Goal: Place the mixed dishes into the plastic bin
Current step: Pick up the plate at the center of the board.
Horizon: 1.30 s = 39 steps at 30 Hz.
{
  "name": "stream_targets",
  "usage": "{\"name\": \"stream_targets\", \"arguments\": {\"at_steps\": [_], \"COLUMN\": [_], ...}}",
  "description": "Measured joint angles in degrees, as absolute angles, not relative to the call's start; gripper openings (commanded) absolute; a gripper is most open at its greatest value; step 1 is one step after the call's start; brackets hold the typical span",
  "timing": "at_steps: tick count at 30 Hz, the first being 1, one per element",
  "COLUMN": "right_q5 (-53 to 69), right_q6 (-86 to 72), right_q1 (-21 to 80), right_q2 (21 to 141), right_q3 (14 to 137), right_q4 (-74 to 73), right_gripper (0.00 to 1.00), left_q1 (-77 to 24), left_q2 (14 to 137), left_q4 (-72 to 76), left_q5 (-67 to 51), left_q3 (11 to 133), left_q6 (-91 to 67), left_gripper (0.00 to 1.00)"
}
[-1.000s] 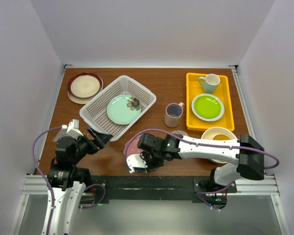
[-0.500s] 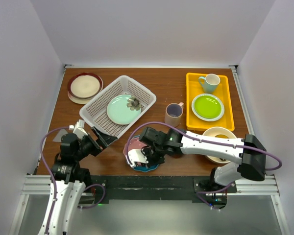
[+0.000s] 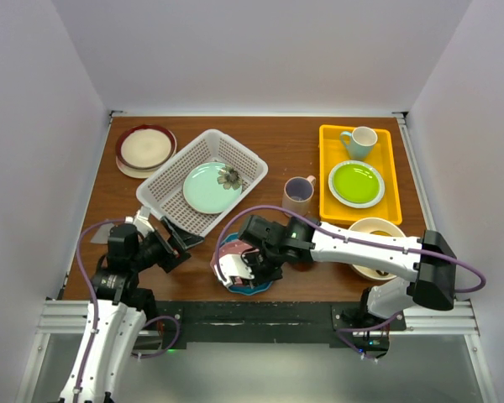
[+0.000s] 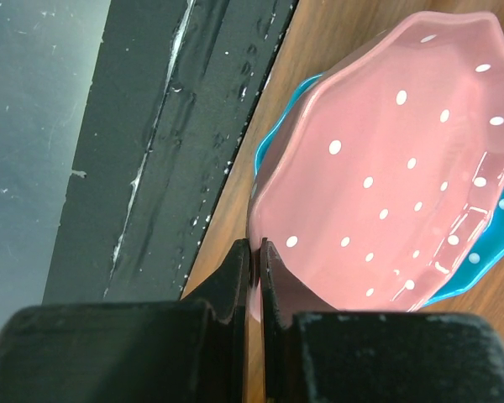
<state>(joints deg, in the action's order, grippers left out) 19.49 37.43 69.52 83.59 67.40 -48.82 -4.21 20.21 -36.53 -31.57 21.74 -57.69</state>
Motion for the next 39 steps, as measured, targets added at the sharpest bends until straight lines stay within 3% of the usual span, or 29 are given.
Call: {"name": "stream_targets", "arguments": {"at_steps": [39], "right_q5": [17.19], "right_q6": [37.56], "right_q1": [69.54], "right_q2": [84.09], "right_q3": [77.30], "right_q4": [-52.47], "right_gripper": [0.00], "left_q1": [-13.41], "left_q2": [31.64], "left_q4": [-31.24], "left_q5": [-35.33], "left_q3": [20.67], "left_q6": [-65.39], "left_gripper": [0.96]}}
